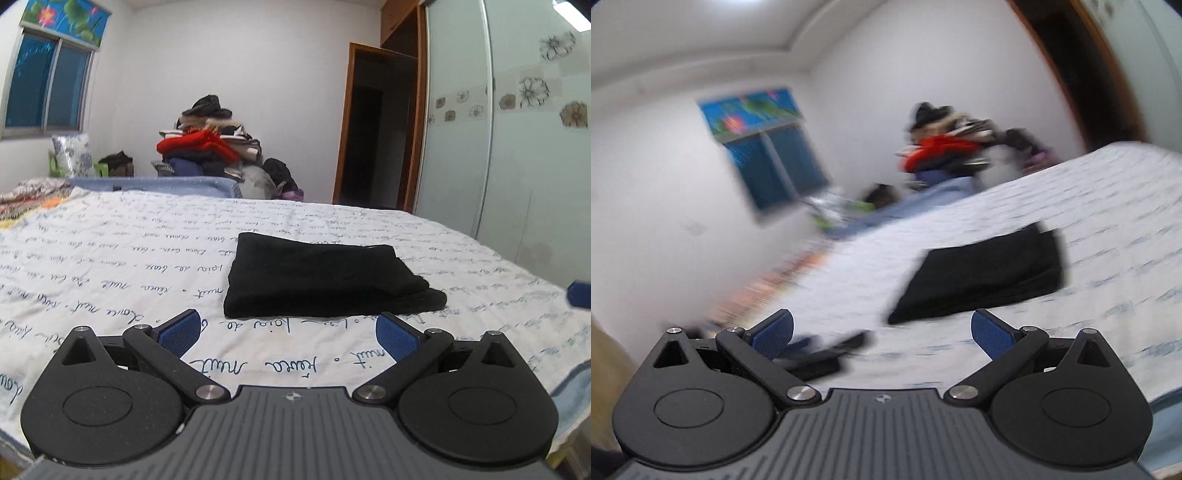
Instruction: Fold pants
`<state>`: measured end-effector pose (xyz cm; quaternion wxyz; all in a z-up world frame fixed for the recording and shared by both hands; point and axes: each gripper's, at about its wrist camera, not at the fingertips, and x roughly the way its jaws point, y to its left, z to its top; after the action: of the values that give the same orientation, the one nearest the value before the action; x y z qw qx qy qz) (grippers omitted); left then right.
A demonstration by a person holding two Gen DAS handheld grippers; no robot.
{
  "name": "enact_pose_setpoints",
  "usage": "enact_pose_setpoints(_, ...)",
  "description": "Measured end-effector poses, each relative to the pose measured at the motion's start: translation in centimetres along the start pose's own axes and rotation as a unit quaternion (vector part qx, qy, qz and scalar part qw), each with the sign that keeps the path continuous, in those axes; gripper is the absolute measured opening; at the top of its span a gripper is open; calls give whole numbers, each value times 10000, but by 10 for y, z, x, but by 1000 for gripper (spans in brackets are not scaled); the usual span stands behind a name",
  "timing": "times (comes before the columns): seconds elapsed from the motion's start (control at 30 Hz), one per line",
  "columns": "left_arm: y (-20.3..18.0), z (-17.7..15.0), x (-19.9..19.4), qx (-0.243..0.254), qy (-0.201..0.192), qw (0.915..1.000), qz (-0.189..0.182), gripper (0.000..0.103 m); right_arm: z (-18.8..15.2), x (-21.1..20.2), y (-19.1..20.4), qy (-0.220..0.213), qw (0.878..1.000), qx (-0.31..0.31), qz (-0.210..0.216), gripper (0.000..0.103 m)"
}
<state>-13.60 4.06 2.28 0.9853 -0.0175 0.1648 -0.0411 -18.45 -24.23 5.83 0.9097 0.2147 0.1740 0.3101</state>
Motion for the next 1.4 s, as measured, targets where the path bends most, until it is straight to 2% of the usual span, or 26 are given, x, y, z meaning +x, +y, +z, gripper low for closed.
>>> enact_pose_setpoints(0.03, -3, -2, 8, 25, 97, 9999, 51, 102, 0, 1, -1, 1, 9996, -94, -249, 103)
enact_pose_setpoints(0.07, -5, -4, 17, 32, 232, 9997, 78, 102, 0, 8, -2, 40, 9969, -308, -722, 103)
enact_pose_setpoints(0.13, -9, -6, 36, 56, 497, 9987, 126, 102, -3, 34, -7, 255, 9807, -692, -1809, 103)
enact_pose_setpoints(0.17, -9, -7, 44, 72, 578, 9982, 151, 102, -5, 48, -14, 380, 9723, -768, -2174, 103)
enact_pose_setpoints(0.23, -10, -4, 59, 100, 703, 9971, 273, 102, -9, 79, -31, 742, 9636, -707, -2470, 103)
enact_pose_setpoints(0.33, -6, 1, 78, 72, 704, 9965, 440, 102, -18, 117, -52, 1042, 9615, -450, -2502, 103)
enact_pose_setpoints(0.4, -5, 1, 91, 88, 869, 9944, 587, 102, -25, 137, -62, 1104, 9565, -436, -2664, 103)
enact_pose_setpoints(0.5, -1, -15, 103, -49, 1113, 9919, 604, 101, -46, 150, -55, 863, 9478, -1153, -2846, 103)
enact_pose_setpoints(0.57, -3, -19, 91, 48, 765, 9955, 564, 103, -50, 149, -53, 801, 9455, -1245, -2900, 103)
enact_pose_setpoints(0.67, -10, -22, 85, 311, 685, 9951, 640, 102, -49, 140, -56, 705, 9518, -1108, -2772, 103)
enact_pose_setpoints(0.87, -2, -19, 89, 92, 773, 9957, 500, 102, -47, 144, -55, 661, 9482, -1234, -2853, 103)
enact_pose_setpoints(1.4, -3, -18, 90, 113, 808, 9954, 509, 102, -48, 143, -56, 642, 9484, -1227, -2852, 103)
